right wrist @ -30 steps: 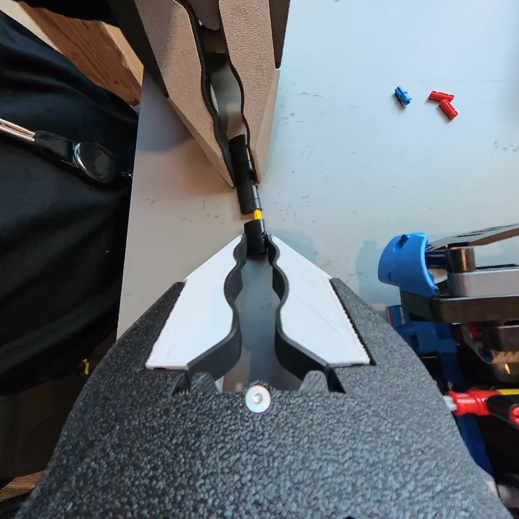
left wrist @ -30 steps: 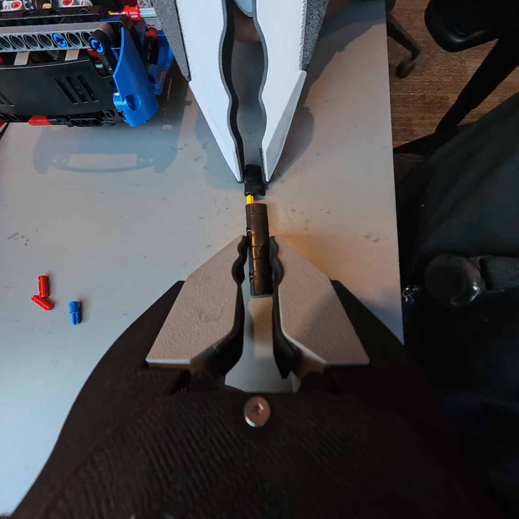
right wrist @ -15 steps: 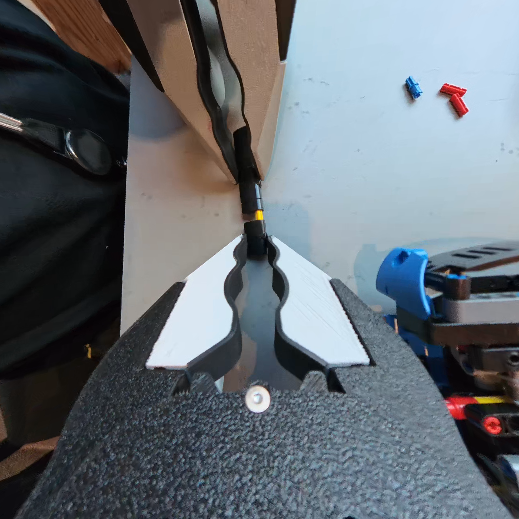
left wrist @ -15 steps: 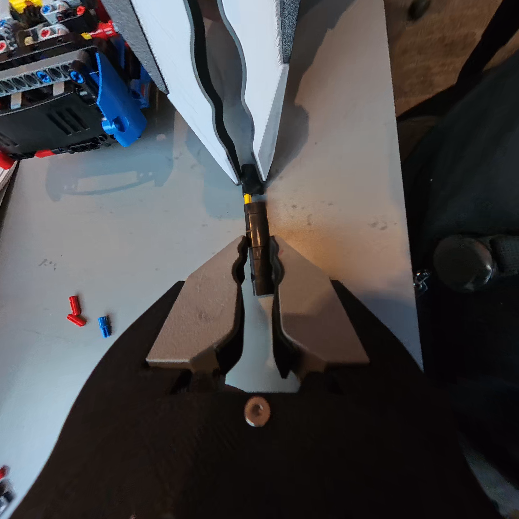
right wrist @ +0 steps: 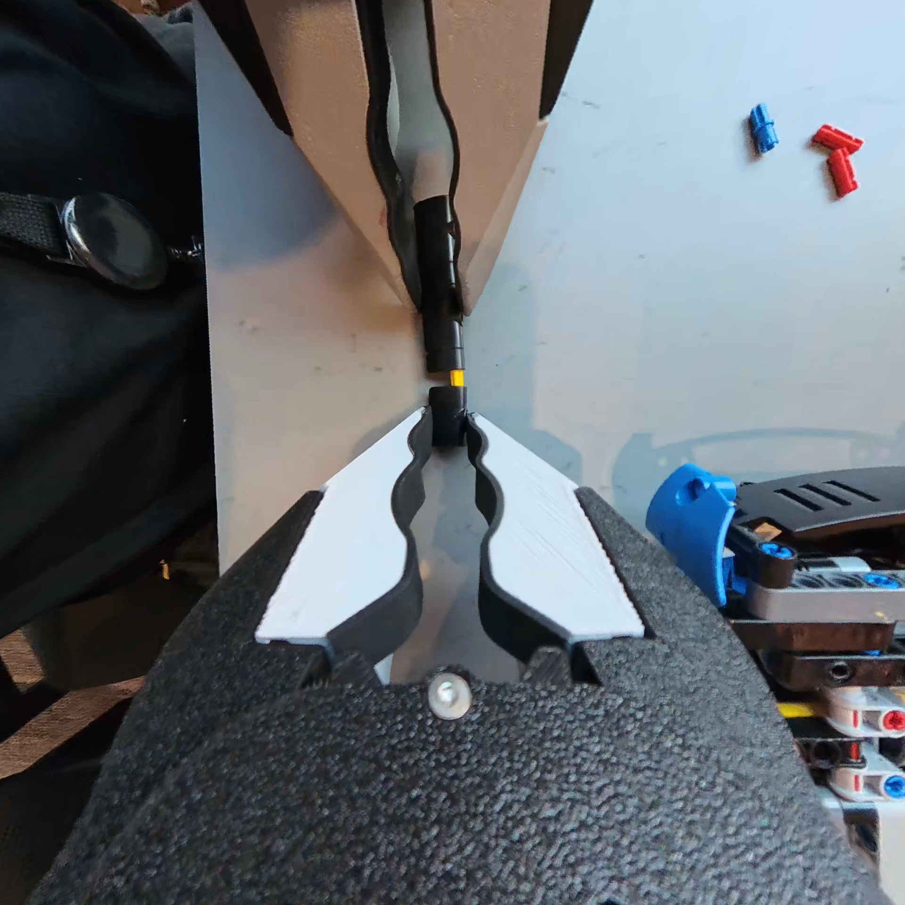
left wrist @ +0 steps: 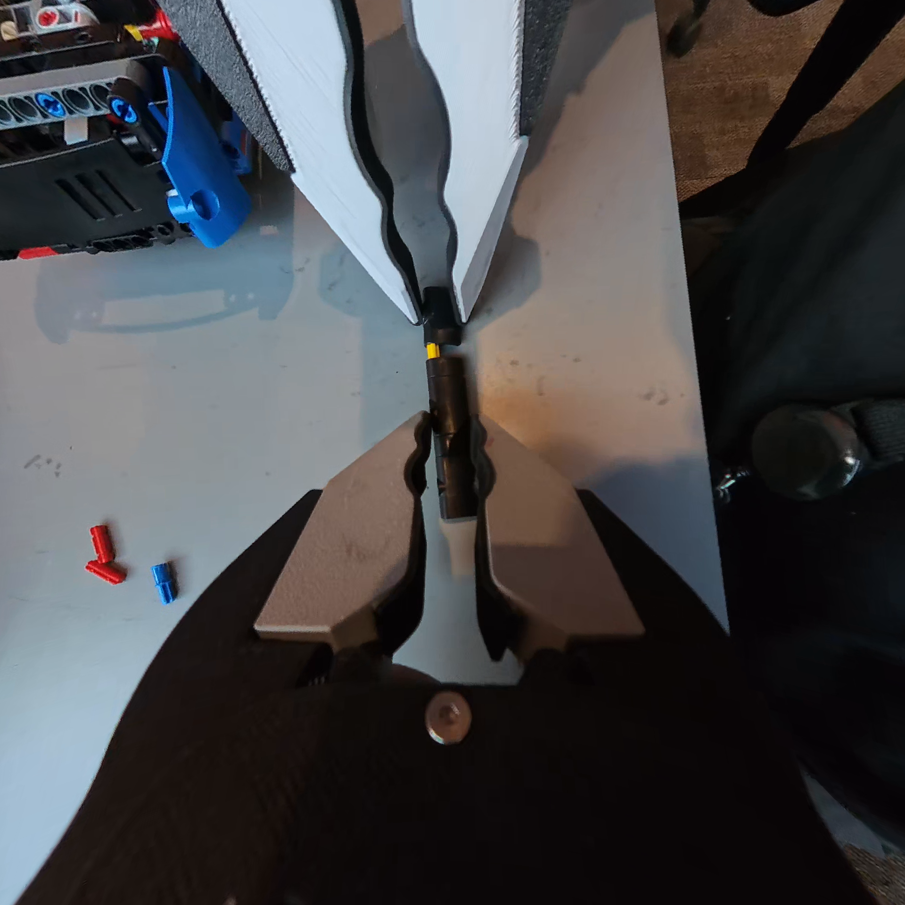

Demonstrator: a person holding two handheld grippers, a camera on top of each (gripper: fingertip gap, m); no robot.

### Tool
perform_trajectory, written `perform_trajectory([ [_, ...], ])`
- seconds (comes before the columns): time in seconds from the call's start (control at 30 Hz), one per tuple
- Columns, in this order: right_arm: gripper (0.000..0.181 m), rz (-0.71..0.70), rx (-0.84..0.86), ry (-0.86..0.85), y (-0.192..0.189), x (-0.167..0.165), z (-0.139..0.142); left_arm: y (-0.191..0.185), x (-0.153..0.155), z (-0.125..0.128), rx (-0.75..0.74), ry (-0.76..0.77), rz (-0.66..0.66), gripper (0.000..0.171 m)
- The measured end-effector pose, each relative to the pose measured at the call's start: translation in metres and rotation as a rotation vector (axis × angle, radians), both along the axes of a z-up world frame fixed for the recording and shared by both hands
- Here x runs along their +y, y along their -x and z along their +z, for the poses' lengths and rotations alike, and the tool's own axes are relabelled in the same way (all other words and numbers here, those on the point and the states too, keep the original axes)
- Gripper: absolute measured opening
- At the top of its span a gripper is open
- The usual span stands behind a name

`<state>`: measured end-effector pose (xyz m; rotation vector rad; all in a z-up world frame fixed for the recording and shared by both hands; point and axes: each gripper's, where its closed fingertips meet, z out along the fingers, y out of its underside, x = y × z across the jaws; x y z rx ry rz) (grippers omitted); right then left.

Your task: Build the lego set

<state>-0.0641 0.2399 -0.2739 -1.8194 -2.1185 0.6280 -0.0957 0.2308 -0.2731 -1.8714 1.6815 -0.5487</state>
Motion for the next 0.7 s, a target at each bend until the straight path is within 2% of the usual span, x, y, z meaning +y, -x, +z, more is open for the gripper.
perform_trajectory([
  [0.27,0.013,0.071,0.048,0.001,0.0,0.0,0.0,-0.002,-0.001,0.0,0.027,-0.022,-0.131,0.012],
  [0.47,0.012,0.11,0.077,-0.029,0.002,-0.001,0.001,-0.008,-0.001,-0.001,0.013,0.001,-0.158,0.013],
  [0.7,0.011,0.113,0.155,0.029,0.004,-0.003,0.001,-0.012,0.002,-0.001,-0.014,0.018,-0.172,0.012],
])
